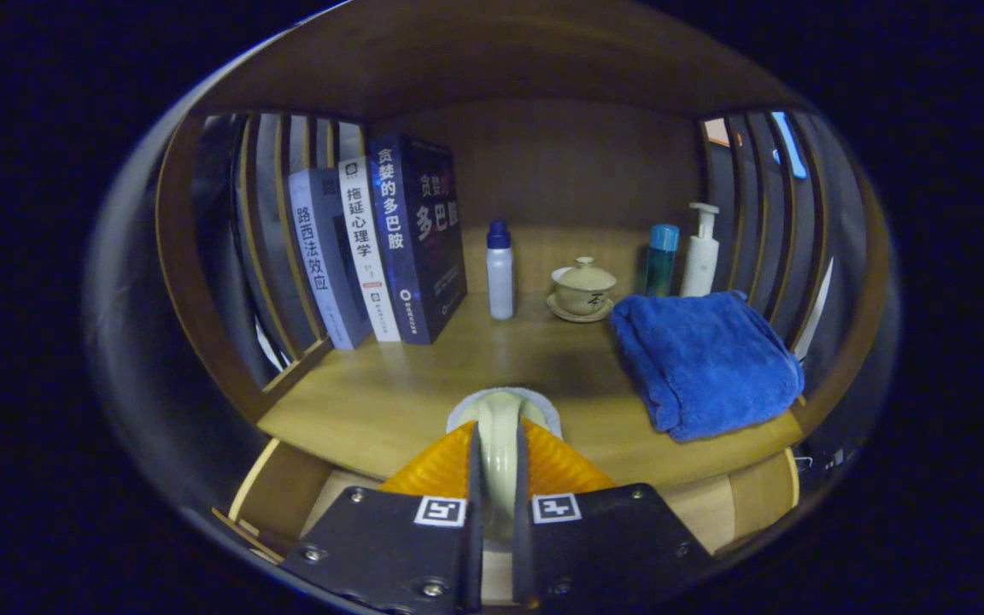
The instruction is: Pull open the drawer, take out the items inside it, and place them on the countertop above the cabinet.
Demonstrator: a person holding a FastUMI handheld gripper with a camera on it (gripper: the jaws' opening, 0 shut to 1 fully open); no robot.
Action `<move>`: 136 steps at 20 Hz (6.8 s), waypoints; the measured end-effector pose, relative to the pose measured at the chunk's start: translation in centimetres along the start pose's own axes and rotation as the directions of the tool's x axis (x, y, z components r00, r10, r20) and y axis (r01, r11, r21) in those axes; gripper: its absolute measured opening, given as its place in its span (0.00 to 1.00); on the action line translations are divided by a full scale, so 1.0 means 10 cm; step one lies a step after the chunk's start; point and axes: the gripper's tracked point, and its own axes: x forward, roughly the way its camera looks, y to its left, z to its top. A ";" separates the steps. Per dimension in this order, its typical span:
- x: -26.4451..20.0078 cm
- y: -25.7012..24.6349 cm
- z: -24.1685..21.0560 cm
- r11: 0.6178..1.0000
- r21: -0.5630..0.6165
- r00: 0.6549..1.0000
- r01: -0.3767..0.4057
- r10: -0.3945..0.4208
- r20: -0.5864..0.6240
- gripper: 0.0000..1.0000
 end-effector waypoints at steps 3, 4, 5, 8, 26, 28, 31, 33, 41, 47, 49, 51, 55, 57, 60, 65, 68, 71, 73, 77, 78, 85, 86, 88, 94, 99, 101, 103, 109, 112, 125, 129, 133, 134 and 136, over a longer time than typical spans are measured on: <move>0.17 -0.02 0.05 1.000 0.017 1.000 0.026 -0.026 0.016 0.14; 0.23 -0.05 0.09 0.999 0.021 0.999 0.043 -0.043 0.025 0.14; 0.30 -0.07 0.11 0.998 0.026 0.998 0.055 -0.056 0.035 0.14; 0.48 -0.11 0.22 0.995 0.034 0.994 0.097 -0.098 0.056 0.15; 0.37 -0.13 0.45 0.996 -0.004 0.978 0.084 -0.082 0.193 0.78; 0.22 -0.11 0.48 0.998 -0.009 0.975 0.065 -0.062 0.214 0.86; -0.08 -0.13 0.47 0.997 -0.044 0.969 0.056 -0.044 0.242 0.97; -0.32 -0.15 0.47 0.996 -0.066 0.961 0.054 -0.034 0.274 0.97; -1.36 -0.17 0.11 0.993 -0.110 0.934 0.047 -0.005 0.357 0.97; -1.87 -0.17 -0.34 0.991 -0.119 0.930 0.060 -0.013 0.366 0.97; -1.93 -0.14 -0.54 0.992 -0.112 0.937 0.057 -0.014 0.349 0.96; -1.97 -0.12 -0.73 0.994 -0.100 0.941 0.052 -0.016 0.338 0.96; -1.95 -0.13 -1.07 0.990 -0.122 0.956 0.071 -0.033 0.291 0.97; -1.91 -0.11 -1.19 0.990 -0.120 0.963 0.071 -0.037 0.266 0.97; -1.80 -0.14 -1.32 0.992 -0.101 0.971 0.075 -0.050 0.234 0.97; -1.63 -0.20 -1.46 0.993 -0.068 0.979 0.092 -0.078 0.189 0.97; -1.57 -0.22 -1.52 0.994 -0.045 0.982 0.096 -0.087 0.165 0.97; -1.55 -0.23 -1.50 0.992 -0.053 0.978 0.113 -0.102 0.180 0.97; -1.55 -0.23 -1.51 0.990 -0.067 0.977 0.127 -0.113 0.181 0.97; -1.54 -0.23 -1.45 0.989 -0.071 0.975 0.127 -0.112 0.192 0.97; -1.52 -0.23 -1.44 0.990 -0.069 0.976 0.127 -0.112 0.185 0.97; -1.49 -0.24 -1.42 0.989 -0.070 0.975 0.127 -0.111 0.194 0.97; -1.48 -0.23 -1.41 0.990 -0.068 0.975 0.126 -0.111 0.192 0.97; -1.46 -0.24 -1.39 0.990 -0.069 0.975 0.126 -0.111 0.192 0.97; -1.34 -0.24 -1.35 0.990 -0.062 0.975 0.127 -0.113 0.190 0.97; -1.21 -0.24 -1.30 0.990 -0.061 0.975 0.128 -0.114 0.192 0.97; -1.16 -0.24 -1.27 0.990 -0.063 0.974 0.130 -0.116 0.192 0.97; -1.12 -0.25 -1.26 0.990 -0.063 0.974 0.128 -0.114 0.194 0.97; -1.02 -0.26 -1.20 0.989 -0.069 0.974 0.130 -0.114 0.195 0.97; -0.92 -0.26 -1.16 0.989 -0.067 0.974 0.130 -0.115 0.194 0.97; -0.53 -0.28 -0.97 0.989 -0.072 0.974 0.132 -0.117 0.192 0.97; -0.44 -0.28 -0.93 0.987 -0.081 0.975 0.136 -0.118 0.190 0.97; -0.36 -0.29 -0.88 0.987 -0.086 0.974 0.137 -0.119 0.191 0.97; -0.33 -0.29 -0.88 0.987 -0.087 0.974 0.138 -0.119 0.192 0.97; -0.29 -0.29 -0.87 0.986 -0.090 0.974 0.138 -0.119 0.190 0.97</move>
